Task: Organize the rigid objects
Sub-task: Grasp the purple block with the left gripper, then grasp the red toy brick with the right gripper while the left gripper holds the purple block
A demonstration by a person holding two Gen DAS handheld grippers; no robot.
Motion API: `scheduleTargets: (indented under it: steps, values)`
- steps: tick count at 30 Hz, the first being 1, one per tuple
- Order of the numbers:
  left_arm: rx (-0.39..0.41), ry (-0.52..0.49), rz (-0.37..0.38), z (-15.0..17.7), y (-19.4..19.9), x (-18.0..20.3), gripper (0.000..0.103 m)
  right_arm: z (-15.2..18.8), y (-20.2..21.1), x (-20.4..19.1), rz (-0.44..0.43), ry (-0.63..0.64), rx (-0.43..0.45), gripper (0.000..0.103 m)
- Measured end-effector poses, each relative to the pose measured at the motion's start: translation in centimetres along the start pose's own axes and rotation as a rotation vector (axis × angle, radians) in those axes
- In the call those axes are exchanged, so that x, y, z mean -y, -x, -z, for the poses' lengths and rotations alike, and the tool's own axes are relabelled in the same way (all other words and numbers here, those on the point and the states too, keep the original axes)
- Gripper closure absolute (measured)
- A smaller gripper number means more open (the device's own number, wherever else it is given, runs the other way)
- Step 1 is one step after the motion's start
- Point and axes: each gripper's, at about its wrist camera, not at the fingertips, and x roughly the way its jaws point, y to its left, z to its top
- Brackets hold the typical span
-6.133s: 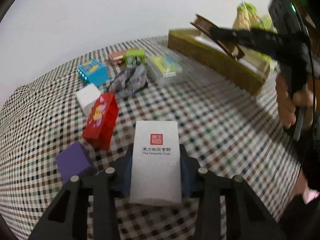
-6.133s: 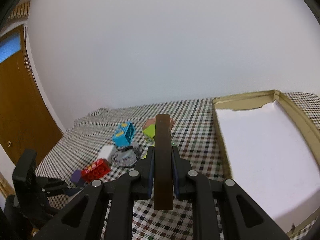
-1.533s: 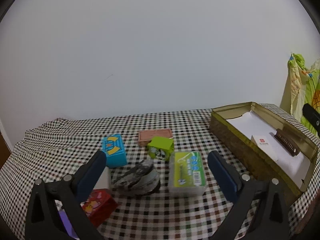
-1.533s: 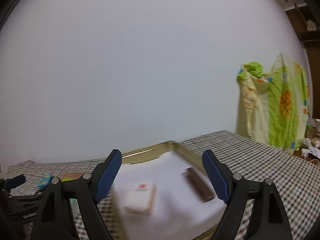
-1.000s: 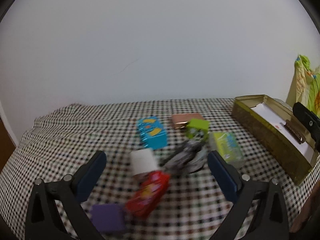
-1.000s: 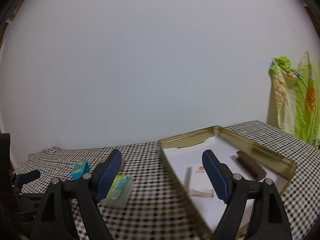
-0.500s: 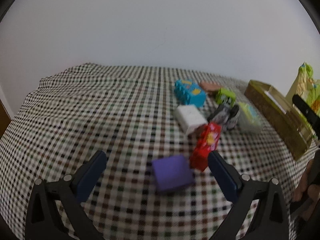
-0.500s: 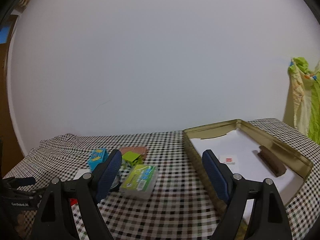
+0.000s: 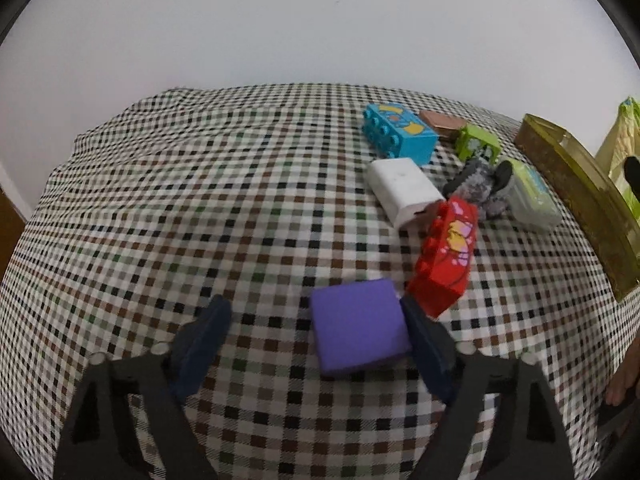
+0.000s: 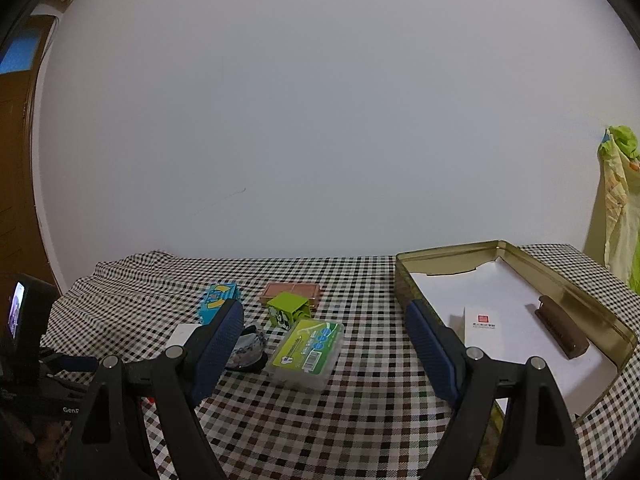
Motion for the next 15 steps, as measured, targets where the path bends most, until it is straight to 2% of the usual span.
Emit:
scheduleTargets:
  steps: [1,3,10,15]
  values:
    - [0.007,-0.007,0.005,0.0,0.1,0.2,0.047,0.0,-0.1,0.0,-0.002,0.0,-0.004,0.018]
    - [0.021,-0.02,0.019,0.1,0.5,0.3,0.064,0.1,-0.1,0.1,-0.007,0.0,-0.011,0.018]
    - [0.031,0.013,0.053,0.2,1.2,-0.5,0.064,0.3,-0.4,-0.6,-0.02,0.024,-0.034,0.018]
    - [0.105,0.056,0.018,-0.8,2.7,-1.4,0.064,0.6,-1.2,-1.6,-0.082,0.011,-0.089,0.019]
